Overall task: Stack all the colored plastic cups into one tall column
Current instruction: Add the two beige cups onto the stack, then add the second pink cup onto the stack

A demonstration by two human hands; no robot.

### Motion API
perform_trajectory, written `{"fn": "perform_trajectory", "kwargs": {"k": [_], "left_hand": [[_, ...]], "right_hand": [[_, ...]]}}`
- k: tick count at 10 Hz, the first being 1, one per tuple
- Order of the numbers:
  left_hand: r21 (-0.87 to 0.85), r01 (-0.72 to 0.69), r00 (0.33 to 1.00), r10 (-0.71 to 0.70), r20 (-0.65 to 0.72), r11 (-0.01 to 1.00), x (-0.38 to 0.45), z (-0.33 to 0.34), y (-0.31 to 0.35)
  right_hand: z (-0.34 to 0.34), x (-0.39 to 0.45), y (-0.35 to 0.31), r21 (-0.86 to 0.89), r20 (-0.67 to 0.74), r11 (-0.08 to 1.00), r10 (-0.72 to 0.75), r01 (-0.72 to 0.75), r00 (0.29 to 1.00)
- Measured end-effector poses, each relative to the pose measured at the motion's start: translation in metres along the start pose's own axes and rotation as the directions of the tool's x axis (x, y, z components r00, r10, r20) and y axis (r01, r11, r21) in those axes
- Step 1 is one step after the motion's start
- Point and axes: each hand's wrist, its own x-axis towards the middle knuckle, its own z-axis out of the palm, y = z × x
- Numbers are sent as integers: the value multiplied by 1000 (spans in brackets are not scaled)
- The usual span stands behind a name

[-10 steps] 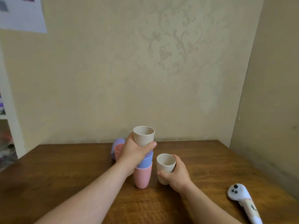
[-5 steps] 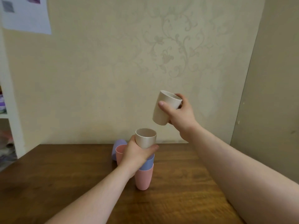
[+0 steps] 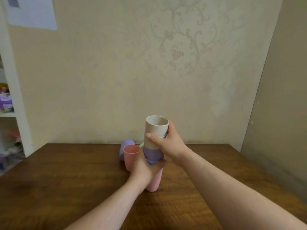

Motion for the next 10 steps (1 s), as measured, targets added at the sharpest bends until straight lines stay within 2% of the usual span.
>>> {"fn": "perform_trajectory", "kwargs": {"k": [1,2,3,4,5,6,7,8,10], "left_hand": [[264,-226,957,164,238,938,-29,-3,-7],[329,-175,917,31,398,928,-36,-30,-31],[372,-132,947,6,322,919,-22,-58,-34],[530,-223,971,232,50,818,5,-74,-13],[614,-223,939,336,-73,757,32,-74,14],[734,-104,993,116,35,671,50,-66,30],[760,-84,994,5,106,644,63,-59,23],[746,-87,996,58,64,661,65,-59,12],[546,-41,999,34,23,837,37,-68,1]], "right_hand": [[1,-12,28,-81,1,996,33,-33,999],[1,-23,60,-154,-8,985,75,-76,997],[4,-31,77,-140,-49,985,92,-98,995],[8,-34,80,-133,-69,986,89,-98,994],[10,-35,79,-112,-62,990,83,-89,995],[11,-37,79,-100,-56,992,77,-82,995],[12,-39,79,-88,-57,993,69,-74,996],[12,-39,78,-78,-68,994,67,-72,995],[13,-38,76,-86,-74,993,69,-75,995]]}}
